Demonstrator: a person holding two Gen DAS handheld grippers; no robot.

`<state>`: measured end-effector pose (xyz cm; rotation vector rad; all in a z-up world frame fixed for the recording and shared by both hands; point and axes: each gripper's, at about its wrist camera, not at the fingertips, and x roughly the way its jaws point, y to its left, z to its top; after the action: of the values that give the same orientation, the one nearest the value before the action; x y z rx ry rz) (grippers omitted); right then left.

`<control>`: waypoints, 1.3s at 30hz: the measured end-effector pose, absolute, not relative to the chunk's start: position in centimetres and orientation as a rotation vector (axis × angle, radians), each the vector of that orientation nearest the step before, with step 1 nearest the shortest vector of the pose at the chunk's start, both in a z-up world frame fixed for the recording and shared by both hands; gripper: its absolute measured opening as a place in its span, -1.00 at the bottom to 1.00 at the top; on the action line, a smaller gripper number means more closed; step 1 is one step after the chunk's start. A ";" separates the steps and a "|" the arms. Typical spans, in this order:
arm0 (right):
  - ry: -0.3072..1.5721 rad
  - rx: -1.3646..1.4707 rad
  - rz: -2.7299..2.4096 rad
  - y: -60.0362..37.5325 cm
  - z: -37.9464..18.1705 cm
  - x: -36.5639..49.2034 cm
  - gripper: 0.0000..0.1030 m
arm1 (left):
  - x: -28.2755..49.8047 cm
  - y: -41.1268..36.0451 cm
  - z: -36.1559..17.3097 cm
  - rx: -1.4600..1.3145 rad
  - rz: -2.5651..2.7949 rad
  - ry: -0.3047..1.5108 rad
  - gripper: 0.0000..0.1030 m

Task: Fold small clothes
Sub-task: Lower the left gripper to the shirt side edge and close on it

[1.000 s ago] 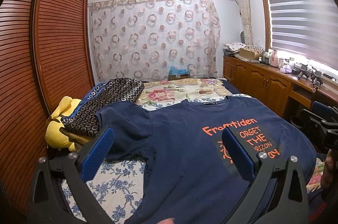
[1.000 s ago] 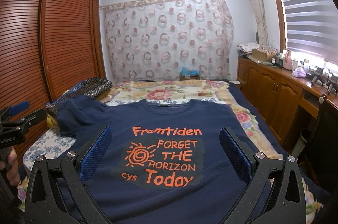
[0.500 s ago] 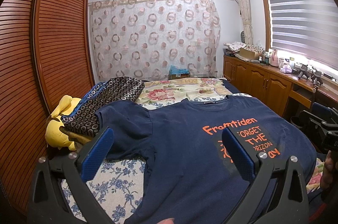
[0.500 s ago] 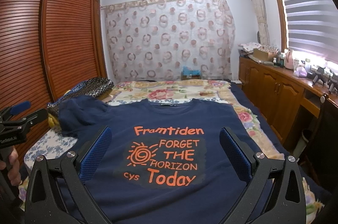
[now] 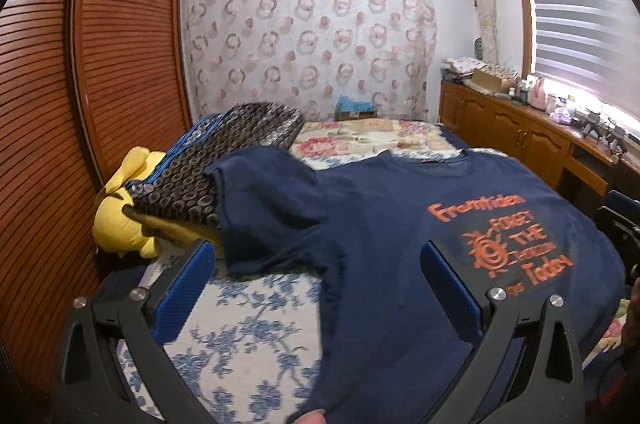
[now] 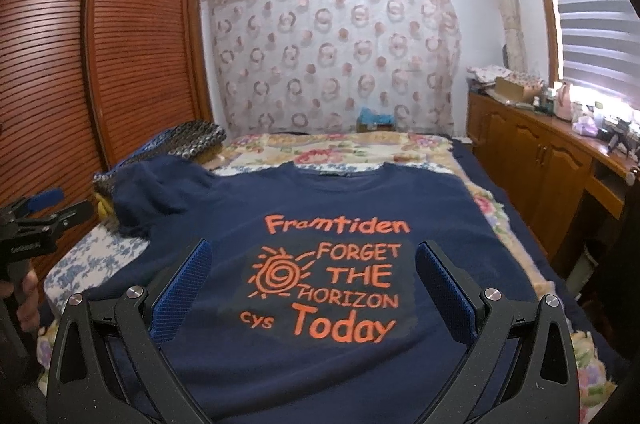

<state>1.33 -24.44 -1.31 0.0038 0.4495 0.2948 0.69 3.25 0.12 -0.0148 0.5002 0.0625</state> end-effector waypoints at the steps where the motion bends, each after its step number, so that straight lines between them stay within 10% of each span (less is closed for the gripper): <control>1: 0.454 0.000 0.303 -24.3 -1.5 1.5 1.00 | 0.9 3.6 -0.2 -0.016 0.067 0.507 1.00; 14: 0.560 -0.056 0.409 -21.4 -4.4 4.0 1.00 | 4.2 9.4 -5.2 -0.039 0.072 0.620 1.00; 25: 0.690 -0.087 0.554 -18.0 -6.7 6.3 0.89 | 8.6 13.2 -8.2 -0.141 -0.029 0.779 0.17; 39: 0.724 -0.136 0.609 -14.8 -8.7 7.1 0.88 | 11.1 13.8 -10.5 -0.143 -0.035 0.877 0.08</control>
<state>7.09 -14.79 -8.66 -0.1357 0.7243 0.6088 11.12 13.81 -10.55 -0.1433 0.8766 -0.0353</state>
